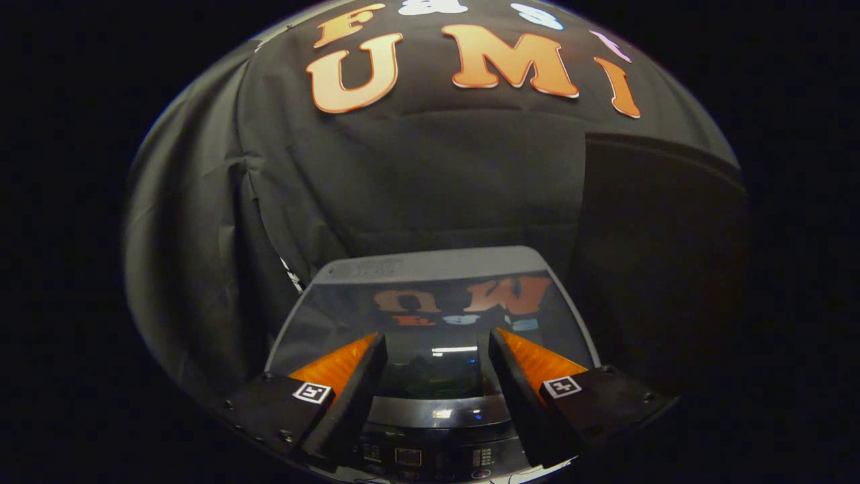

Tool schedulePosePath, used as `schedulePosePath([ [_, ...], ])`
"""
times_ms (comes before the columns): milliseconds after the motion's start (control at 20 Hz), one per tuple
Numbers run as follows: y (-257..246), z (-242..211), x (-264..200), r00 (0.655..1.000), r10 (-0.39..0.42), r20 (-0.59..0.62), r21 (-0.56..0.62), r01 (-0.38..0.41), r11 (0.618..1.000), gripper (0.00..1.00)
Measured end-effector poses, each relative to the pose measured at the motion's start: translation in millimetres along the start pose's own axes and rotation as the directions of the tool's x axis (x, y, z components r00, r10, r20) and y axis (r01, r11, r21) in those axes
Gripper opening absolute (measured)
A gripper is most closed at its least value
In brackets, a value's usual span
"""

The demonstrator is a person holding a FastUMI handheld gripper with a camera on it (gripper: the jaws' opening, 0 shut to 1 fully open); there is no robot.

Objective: Put the clothes into the washing machine and then close the washing machine lid.

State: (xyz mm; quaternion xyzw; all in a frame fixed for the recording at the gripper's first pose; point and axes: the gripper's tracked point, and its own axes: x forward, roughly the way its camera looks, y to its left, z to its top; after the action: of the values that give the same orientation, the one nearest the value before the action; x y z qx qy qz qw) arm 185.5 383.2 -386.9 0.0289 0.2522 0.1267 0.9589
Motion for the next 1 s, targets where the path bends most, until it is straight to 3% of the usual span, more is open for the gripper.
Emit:
schedulePosePath([
  [300, -4.1, 117.4, -128.2, 0.972, 0.073, 0.225, -0.042, -0.065, 0.997, 0.98],
  [550, -85.7, 198.6, -269.0, 0.942, 0.063, 0.33, -0.035, -0.054, 0.998, 0.97],
  [800, -180.4, 223.3, -392.3, 0.91, 0.027, 0.414, -0.084, 0.008, 0.996, 0.97],
  [1000, -220.7, 227.1, -444.0, 0.888, 0.0, 0.46, -0.07, 0.037, 0.997, 0.98],
])
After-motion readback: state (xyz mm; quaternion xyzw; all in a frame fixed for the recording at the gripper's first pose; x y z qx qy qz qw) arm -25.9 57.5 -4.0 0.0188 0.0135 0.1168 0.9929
